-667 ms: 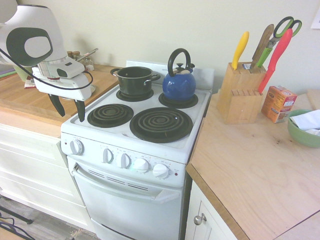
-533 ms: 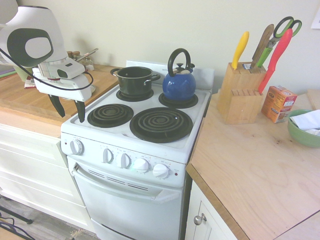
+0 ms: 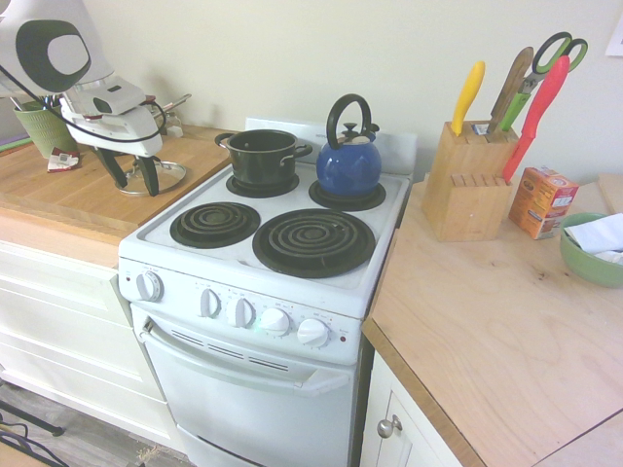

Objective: Cover the lid of the pot

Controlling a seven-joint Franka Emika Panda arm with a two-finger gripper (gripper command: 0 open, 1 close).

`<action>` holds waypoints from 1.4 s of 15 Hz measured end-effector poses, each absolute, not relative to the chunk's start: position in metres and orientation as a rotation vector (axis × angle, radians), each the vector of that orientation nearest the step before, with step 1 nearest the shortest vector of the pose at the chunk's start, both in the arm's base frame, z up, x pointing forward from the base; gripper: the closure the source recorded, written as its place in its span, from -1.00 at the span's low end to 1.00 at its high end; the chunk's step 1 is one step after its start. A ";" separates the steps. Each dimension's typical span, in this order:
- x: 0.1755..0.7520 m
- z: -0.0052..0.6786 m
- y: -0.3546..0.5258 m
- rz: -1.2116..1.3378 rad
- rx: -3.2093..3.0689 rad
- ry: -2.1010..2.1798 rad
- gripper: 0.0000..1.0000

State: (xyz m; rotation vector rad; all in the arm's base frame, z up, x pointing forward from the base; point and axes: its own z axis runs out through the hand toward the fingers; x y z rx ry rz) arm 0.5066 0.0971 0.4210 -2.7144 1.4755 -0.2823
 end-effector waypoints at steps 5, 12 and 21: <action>0.567 0.432 0.140 -0.347 -2.594 1.599 -1.00; 0.600 0.419 0.197 -0.350 -2.386 1.874 -1.00; 0.623 0.385 0.214 -0.366 -2.298 2.014 1.00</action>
